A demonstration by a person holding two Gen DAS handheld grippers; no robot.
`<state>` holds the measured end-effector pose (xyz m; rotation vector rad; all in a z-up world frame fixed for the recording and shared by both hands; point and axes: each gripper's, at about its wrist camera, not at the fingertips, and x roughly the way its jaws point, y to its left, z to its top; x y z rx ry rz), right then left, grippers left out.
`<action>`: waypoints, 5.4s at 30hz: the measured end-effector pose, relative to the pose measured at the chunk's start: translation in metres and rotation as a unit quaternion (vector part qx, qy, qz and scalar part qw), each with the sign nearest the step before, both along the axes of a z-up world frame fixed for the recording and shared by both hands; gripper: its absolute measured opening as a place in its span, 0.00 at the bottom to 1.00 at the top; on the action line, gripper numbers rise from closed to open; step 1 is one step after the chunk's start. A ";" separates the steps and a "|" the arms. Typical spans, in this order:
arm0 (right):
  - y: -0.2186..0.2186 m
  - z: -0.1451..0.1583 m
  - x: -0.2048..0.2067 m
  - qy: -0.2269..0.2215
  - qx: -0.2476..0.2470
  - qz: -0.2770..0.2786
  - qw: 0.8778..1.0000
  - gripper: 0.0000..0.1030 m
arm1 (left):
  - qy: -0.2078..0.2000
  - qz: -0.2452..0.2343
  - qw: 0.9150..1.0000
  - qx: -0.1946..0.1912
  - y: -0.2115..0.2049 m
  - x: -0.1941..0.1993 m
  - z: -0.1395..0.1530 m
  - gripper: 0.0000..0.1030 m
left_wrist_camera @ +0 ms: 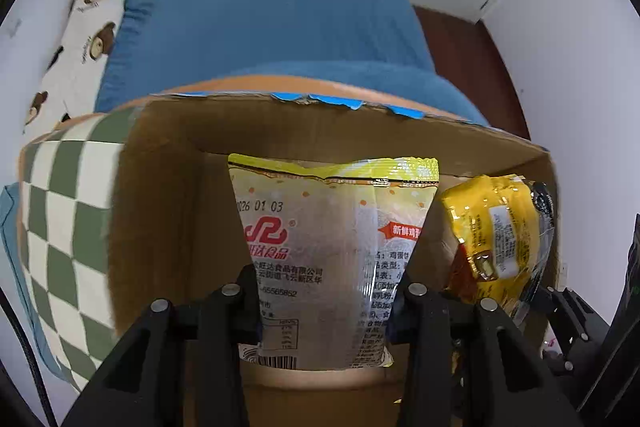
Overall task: Organize snacks
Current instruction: 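Lower both held packs into the cardboard box and open both tools, then grasp the yellow chip bag with the left tool while the right tool grasps the white cake pack, then carry both packs into the box and open both tools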
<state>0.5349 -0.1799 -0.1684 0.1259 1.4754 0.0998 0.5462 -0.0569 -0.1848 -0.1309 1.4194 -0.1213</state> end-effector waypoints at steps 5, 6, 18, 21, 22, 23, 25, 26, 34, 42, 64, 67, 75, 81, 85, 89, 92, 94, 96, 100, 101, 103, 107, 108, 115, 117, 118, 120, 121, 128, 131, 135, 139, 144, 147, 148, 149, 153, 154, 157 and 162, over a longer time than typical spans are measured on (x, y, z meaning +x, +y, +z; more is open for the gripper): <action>0.002 -0.034 0.030 0.033 0.005 0.000 0.999 0.84 | 0.029 -0.005 1.000 0.007 -0.003 0.013 -0.026 0.39; 0.002 -0.039 0.034 0.040 0.006 0.002 0.999 0.84 | 0.028 -0.005 1.000 0.007 -0.002 0.014 -0.029 0.42; -0.018 -0.047 0.012 0.038 0.000 0.007 0.999 0.96 | 0.010 -0.003 1.000 0.023 0.000 0.006 -0.014 0.95; -0.020 -0.029 -0.004 0.030 0.000 0.003 1.000 0.96 | -0.002 -0.005 1.000 0.024 -0.001 -0.005 -0.001 0.95; -0.017 -0.028 -0.003 0.028 -0.001 0.002 1.000 0.96 | -0.007 -0.005 1.000 0.029 0.000 -0.009 0.004 0.95; -0.017 -0.024 -0.006 0.024 -0.002 0.003 1.000 0.96 | -0.011 -0.006 0.999 0.029 0.001 -0.013 0.008 0.95; -0.019 -0.012 -0.022 0.020 -0.001 0.003 1.000 0.96 | -0.017 -0.006 0.999 0.031 0.002 -0.020 0.014 0.95; -0.022 -0.007 -0.027 0.018 -0.001 0.003 1.000 0.96 | -0.023 -0.006 0.999 0.034 0.003 -0.025 0.018 0.95; -0.026 0.030 -0.063 -0.010 0.002 0.001 1.000 0.96 | -0.051 0.001 0.998 0.032 0.017 -0.060 0.045 0.95; -0.025 0.071 -0.099 -0.054 0.001 0.002 0.999 0.96 | -0.094 -0.006 0.995 0.032 0.023 -0.098 0.081 0.95; -0.051 0.094 -0.266 -0.086 0.034 -0.062 0.994 0.97 | -0.061 0.028 0.997 0.032 0.067 -0.257 0.051 0.95; -0.072 0.061 -0.294 -0.048 0.041 -0.097 0.993 0.97 | 0.003 0.023 0.999 0.036 0.071 -0.285 -0.002 0.94; -0.101 -0.010 -0.344 0.026 0.023 -0.120 0.992 0.96 | -0.007 -0.212 0.967 0.141 -0.018 -0.315 -0.062 0.92; -0.104 -0.051 -0.348 0.050 0.001 -0.113 0.992 0.80 | 0.009 -0.379 0.904 0.198 -0.074 -0.327 -0.106 0.90; -0.102 -0.066 -0.362 0.061 -0.003 -0.107 0.992 0.59 | 0.019 -0.363 0.911 0.195 -0.082 -0.329 -0.113 0.56; -0.099 -0.067 -0.385 0.077 0.003 -0.096 0.992 0.59 | 0.078 -0.201 0.971 0.101 -0.060 -0.318 -0.109 0.56; -0.093 -0.068 -0.398 0.080 0.002 -0.084 0.993 0.59 | 0.120 -0.099 0.987 0.025 -0.041 -0.315 -0.115 0.57; -0.090 -0.070 -0.403 0.079 -0.001 -0.079 0.994 0.59 | 0.126 -0.083 0.988 0.015 -0.038 -0.313 -0.121 0.59; -0.090 -0.075 -0.405 0.079 0.005 -0.082 0.993 0.61 | 0.120 -0.106 0.987 0.031 -0.044 -0.309 -0.125 0.63; -0.091 -0.082 -0.411 0.080 0.001 -0.079 0.994 0.64 | 0.092 -0.167 0.979 0.066 -0.056 -0.315 -0.128 0.61; -0.093 -0.083 -0.410 0.078 -0.002 -0.076 0.994 0.64 | 0.083 -0.171 0.979 0.072 -0.060 -0.319 -0.125 0.59; -0.091 -0.083 -0.415 0.071 -0.010 -0.076 0.995 0.61 | 0.070 -0.167 0.981 0.075 -0.064 -0.322 -0.116 0.51; -0.088 -0.067 -0.424 0.053 -0.002 -0.087 0.995 0.60 | 0.056 -0.150 0.986 0.054 -0.059 -0.330 -0.090 0.44; -0.086 -0.063 -0.424 0.049 0.004 -0.091 0.995 0.60 | 0.052 -0.146 0.987 0.048 -0.058 -0.331 -0.083 0.44; -0.086 0.004 -0.417 0.002 0.069 -0.094 0.993 0.60 | 0.012 -0.118 0.993 -0.016 -0.045 -0.322 -0.004 0.43; -0.085 0.032 -0.403 -0.020 0.089 -0.087 0.992 0.60 | -0.008 -0.104 0.994 -0.043 -0.037 -0.310 0.028 0.43; -0.085 0.048 -0.392 -0.033 0.098 -0.082 0.991 0.60 | -0.022 -0.098 0.994 -0.051 -0.035 -0.301 0.043 0.43; -0.087 0.077 -0.359 -0.058 0.112 -0.072 0.989 0.60 | -0.045 -0.081 0.994 -0.064 -0.022 -0.280 0.072 0.43; -0.085 0.092 -0.344 -0.072 0.116 -0.064 0.989 0.60 | -0.057 -0.068 0.994 -0.069 -0.015 -0.264 0.087 0.43; -0.046 0.135 -0.214 -0.113 0.099 -0.016 0.988 0.60 | -0.065 -0.003 0.998 -0.021 0.025 -0.138 0.083 0.44; -0.025 0.116 -0.164 -0.084 0.099 -0.003 0.992 0.60 | -0.013 0.015 1.000 0.002 0.040 -0.092 0.052 0.44; 0.003 0.075 -0.112 -0.021 0.102 0.018 0.994 0.60 | 0.048 0.032 0.998 0.032 0.054 -0.060 0.017 0.44; 0.022 0.041 -0.097 0.029 0.111 0.022 0.993 0.60 | 0.066 0.040 0.996 0.034 0.054 -0.058 -0.001 0.44; 0.025 0.016 -0.088 0.074 0.145 0.017 0.987 0.62 | 0.097 0.040 0.994 0.010 0.057 -0.058 -0.015 0.45; 0.031 -0.001 -0.081 0.108 0.159 0.024 0.981 0.90 | 0.096 0.041 0.994 0.020 0.058 -0.058 -0.018 0.64; 0.030 -0.006 -0.080 0.116 0.158 0.024 0.980 0.96 | 0.095 0.041 0.994 0.027 0.058 -0.058 -0.019 0.77; 0.029 -0.009 -0.079 0.119 0.156 0.023 0.980 0.96 | 0.092 0.039 0.995 0.028 0.058 -0.058 -0.020 0.79; 0.028 -0.016 -0.074 0.115 0.137 0.020 0.984 0.96 | 0.085 0.045 0.995 0.032 0.059 -0.060 -0.020 0.79; 0.028 -0.016 -0.074 0.114 0.135 0.020 0.984 0.96 | 0.084 0.046 0.995 0.033 0.059 -0.060 -0.019 0.79; 0.026 -0.013 -0.074 0.104 0.112 0.022 0.988 0.96 | 0.080 0.045 0.995 0.036 0.058 -0.063 -0.017 0.79; 0.014 0.002 -0.079 0.089 0.073 0.024 0.993 0.96 | 0.067 0.038 0.996 0.040 0.052 -0.071 -0.007 0.79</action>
